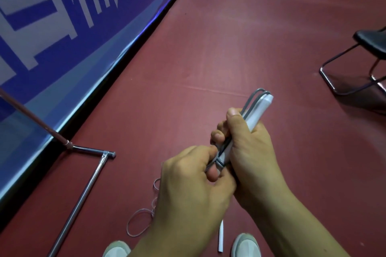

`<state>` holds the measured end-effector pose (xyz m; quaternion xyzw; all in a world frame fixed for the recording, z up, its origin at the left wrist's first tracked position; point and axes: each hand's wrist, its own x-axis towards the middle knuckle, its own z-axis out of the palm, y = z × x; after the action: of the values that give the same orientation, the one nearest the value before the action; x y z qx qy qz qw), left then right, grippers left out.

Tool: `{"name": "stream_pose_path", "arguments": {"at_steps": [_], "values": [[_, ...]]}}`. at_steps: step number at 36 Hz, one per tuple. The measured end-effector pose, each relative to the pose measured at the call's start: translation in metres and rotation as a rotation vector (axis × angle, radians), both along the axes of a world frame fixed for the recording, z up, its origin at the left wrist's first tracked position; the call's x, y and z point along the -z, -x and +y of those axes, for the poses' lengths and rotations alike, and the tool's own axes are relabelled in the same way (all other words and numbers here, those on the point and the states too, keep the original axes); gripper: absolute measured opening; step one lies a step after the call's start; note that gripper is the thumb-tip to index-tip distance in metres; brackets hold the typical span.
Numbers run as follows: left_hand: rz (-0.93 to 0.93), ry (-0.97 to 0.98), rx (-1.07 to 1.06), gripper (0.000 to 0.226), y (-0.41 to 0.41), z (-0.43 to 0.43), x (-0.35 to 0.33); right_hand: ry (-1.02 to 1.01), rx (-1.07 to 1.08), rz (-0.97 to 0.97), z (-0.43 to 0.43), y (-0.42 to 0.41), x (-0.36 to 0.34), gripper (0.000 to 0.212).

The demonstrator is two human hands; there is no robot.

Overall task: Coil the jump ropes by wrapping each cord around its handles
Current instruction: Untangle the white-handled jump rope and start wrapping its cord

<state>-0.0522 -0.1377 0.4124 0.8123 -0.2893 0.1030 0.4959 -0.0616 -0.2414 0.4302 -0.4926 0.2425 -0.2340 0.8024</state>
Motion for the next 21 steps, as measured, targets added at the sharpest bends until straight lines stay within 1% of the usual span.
{"name": "stream_pose_path", "arguments": {"at_steps": [4,7,10,13,16,20,21], "values": [[-0.14,-0.035,0.034,0.005,0.005,-0.001,0.002,0.016,-0.006,0.034,-0.001,0.002,0.0,0.021],[-0.18,-0.042,0.055,0.002,0.007,0.0,0.003,0.014,-0.017,0.025,0.001,0.003,-0.004,0.022],[-0.138,-0.041,0.061,0.011,0.004,0.003,0.001,0.001,-0.035,0.013,0.002,0.003,-0.006,0.019],[-0.062,-0.02,0.038,0.021,-0.001,0.003,0.001,0.029,-0.042,0.048,0.001,0.002,-0.005,0.018],[0.006,0.002,0.039,0.021,-0.003,0.002,0.003,0.036,-0.044,0.061,-0.001,0.001,-0.004,0.023],[0.004,-0.03,0.065,0.02,-0.004,0.003,0.004,-0.003,-0.048,0.094,-0.001,0.001,-0.007,0.028],[0.032,-0.018,0.079,0.02,-0.005,0.003,0.004,-0.02,-0.051,0.109,-0.002,0.001,-0.008,0.028]]}}
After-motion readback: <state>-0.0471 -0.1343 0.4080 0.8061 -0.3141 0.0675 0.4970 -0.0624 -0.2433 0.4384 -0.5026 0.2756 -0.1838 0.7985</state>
